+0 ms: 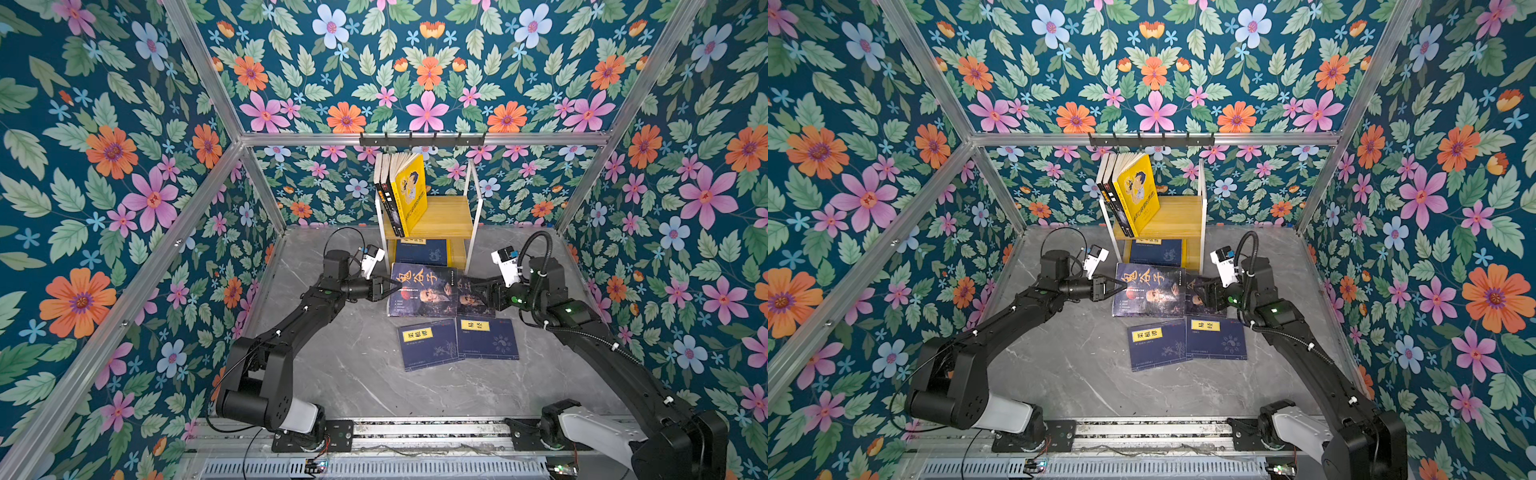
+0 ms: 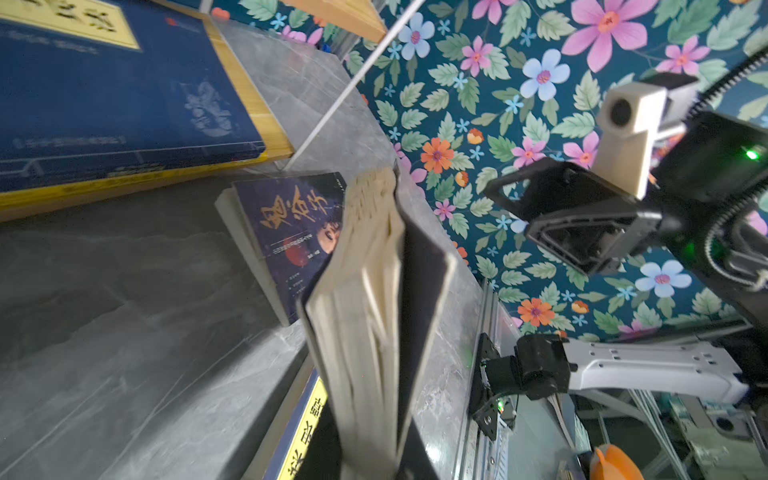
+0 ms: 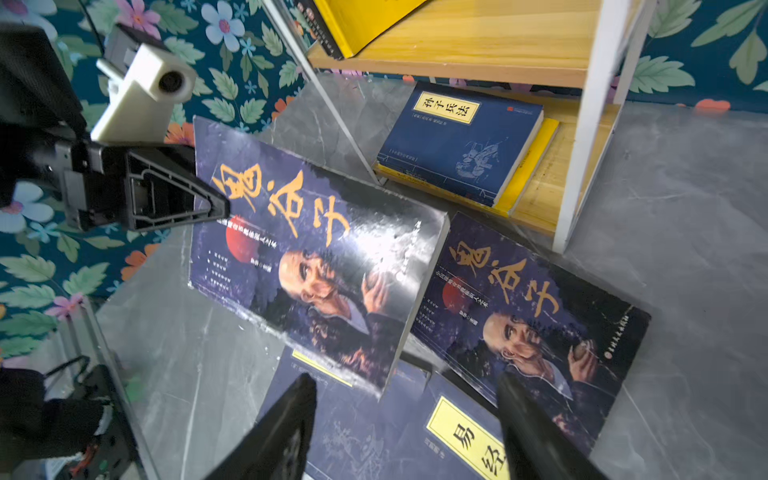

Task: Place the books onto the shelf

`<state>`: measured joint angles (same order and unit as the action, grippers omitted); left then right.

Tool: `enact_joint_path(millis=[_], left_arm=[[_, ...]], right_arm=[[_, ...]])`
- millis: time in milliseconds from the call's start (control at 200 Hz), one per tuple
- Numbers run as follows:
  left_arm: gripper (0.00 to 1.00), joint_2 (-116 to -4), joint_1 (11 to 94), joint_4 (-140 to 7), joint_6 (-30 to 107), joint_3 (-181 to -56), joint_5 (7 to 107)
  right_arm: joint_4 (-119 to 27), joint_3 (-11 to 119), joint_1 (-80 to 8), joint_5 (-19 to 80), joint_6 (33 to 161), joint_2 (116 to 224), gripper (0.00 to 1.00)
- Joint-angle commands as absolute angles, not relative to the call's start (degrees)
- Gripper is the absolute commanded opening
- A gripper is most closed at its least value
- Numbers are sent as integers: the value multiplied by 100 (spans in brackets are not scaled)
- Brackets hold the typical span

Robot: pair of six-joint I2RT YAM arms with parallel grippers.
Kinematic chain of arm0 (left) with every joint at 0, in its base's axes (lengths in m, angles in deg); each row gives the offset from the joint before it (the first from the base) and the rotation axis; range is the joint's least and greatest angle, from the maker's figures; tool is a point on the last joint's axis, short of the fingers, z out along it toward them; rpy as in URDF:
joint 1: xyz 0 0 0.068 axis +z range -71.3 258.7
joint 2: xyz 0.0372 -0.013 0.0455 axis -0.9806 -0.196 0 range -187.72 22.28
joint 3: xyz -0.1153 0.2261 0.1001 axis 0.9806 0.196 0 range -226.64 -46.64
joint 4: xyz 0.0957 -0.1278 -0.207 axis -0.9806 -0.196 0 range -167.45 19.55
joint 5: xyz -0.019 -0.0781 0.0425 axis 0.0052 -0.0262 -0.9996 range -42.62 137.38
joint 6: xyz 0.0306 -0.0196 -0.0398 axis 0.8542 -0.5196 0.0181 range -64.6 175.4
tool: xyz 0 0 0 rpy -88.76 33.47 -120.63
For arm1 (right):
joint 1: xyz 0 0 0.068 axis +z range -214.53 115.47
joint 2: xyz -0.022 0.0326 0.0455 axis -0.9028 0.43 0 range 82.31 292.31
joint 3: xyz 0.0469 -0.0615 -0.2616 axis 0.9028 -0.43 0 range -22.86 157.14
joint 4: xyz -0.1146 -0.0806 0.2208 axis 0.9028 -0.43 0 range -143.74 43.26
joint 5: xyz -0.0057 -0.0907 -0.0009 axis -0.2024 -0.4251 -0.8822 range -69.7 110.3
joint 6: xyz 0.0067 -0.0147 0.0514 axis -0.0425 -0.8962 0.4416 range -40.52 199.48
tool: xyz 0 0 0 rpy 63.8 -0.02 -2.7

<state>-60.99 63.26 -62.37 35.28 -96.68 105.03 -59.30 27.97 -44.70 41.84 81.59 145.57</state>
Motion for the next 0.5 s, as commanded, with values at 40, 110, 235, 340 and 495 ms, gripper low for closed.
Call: enact_joint_path(millis=[40,110,235,340,495], left_arm=[[0,-6033,6438,-5639,3095,-9640,10452],[0,-6035,6455,-5613,3104,-9647,10459],[0,-6043,6482,-5578,3013,-9665,10495],[0,-6094,6488,-5374,2738,-9645,10512],[0,-6101,6486,-5216,2508,-9655,10561]], right_arm=[[-5414,2804,-3696,2884,7293,14666,68],[-5159,2800,-3321,2523,7049,14769,68],[-4868,2838,-2640,1728,6410,15007,68],[-4434,2742,-2091,1226,5781,15269,68],[-3650,2647,-1436,164,4782,15819,70]])
